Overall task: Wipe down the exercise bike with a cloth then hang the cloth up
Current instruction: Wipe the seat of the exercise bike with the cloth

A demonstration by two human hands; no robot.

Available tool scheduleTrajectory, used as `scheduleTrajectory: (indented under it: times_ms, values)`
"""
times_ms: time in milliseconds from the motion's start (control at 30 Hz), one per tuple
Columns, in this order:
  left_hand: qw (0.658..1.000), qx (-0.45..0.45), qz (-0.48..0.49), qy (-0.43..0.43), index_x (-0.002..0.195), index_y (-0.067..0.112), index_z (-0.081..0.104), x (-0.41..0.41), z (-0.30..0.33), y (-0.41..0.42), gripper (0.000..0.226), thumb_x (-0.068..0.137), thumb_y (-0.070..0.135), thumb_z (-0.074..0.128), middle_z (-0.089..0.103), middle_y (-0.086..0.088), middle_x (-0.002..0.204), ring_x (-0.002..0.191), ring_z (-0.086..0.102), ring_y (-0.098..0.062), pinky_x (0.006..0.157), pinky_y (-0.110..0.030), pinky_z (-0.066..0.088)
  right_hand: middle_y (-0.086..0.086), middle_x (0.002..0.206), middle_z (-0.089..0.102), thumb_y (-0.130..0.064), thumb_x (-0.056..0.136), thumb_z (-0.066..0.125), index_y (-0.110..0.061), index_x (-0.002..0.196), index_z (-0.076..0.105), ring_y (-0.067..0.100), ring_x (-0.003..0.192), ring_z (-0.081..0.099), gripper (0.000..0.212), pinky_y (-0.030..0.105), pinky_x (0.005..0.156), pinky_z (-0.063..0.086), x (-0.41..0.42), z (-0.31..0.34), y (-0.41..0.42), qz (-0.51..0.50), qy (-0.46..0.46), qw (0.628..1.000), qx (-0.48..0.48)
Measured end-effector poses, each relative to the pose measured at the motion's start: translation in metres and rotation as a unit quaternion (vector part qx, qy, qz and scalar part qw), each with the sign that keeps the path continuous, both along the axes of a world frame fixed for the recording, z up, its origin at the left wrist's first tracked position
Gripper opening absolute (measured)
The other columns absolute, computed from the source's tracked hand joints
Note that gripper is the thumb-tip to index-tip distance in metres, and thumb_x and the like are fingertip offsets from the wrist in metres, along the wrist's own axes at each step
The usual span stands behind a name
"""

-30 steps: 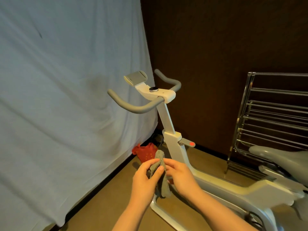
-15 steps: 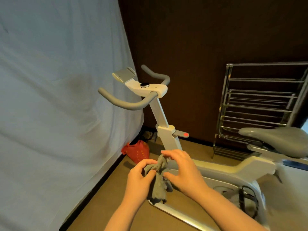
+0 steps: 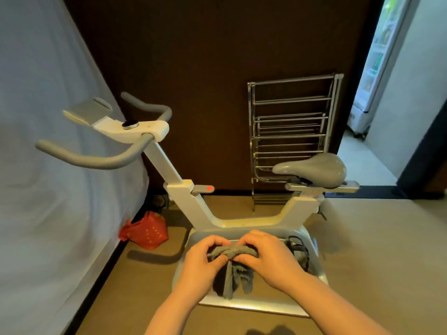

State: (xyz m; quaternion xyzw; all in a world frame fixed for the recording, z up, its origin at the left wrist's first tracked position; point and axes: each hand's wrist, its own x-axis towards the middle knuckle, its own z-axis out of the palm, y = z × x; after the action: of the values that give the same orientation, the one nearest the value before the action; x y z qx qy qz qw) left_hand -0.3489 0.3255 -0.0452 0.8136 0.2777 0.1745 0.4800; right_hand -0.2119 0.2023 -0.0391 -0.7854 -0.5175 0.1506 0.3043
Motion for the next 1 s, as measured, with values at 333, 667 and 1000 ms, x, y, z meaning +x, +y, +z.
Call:
scheduleTrajectory:
  times_ms: [333, 667, 1000]
  values:
    - [1.000, -0.014, -0.011, 0.003, 0.099, 0.028, 0.066, 0.151, -0.004, -0.087, 0.021, 0.088, 0.009, 0.066, 0.068, 0.008, 0.099, 0.094, 0.061, 0.000, 0.084, -0.018, 0.049, -0.007, 0.089, 0.065, -0.044, 0.091, 0.058, -0.030, 0.091, 0.056, 0.011, 0.084, 0.060, 0.014, 0.037, 0.076, 0.053, 0.166, -0.011, -0.102, -0.062, -0.002, 0.994, -0.086]
    - [0.996, -0.052, -0.038, 0.054, 0.097, 0.023, 0.068, 0.257, -0.022, -0.158, 0.012, 0.093, 0.015, 0.061, 0.069, 0.004, 0.093, 0.081, 0.061, 0.002, 0.071, -0.011, 0.048, -0.010, 0.087, 0.063, -0.044, 0.089, 0.061, -0.033, 0.091, 0.055, 0.006, 0.080, 0.060, 0.012, 0.029, 0.073, 0.056, 0.287, -0.018, -0.163, -0.092, 0.008, 0.990, -0.109]
    - [0.995, -0.010, -0.040, 0.094, 0.102, 0.024, 0.068, 0.356, -0.054, -0.134, 0.012, 0.094, 0.021, 0.060, 0.066, 0.007, 0.098, 0.091, 0.061, -0.006, 0.082, -0.030, 0.054, -0.012, 0.086, 0.062, -0.039, 0.090, 0.063, -0.039, 0.085, 0.051, 0.005, 0.079, 0.058, 0.012, 0.022, 0.069, 0.052, 0.373, -0.041, -0.164, -0.120, 0.032, 0.979, -0.159]
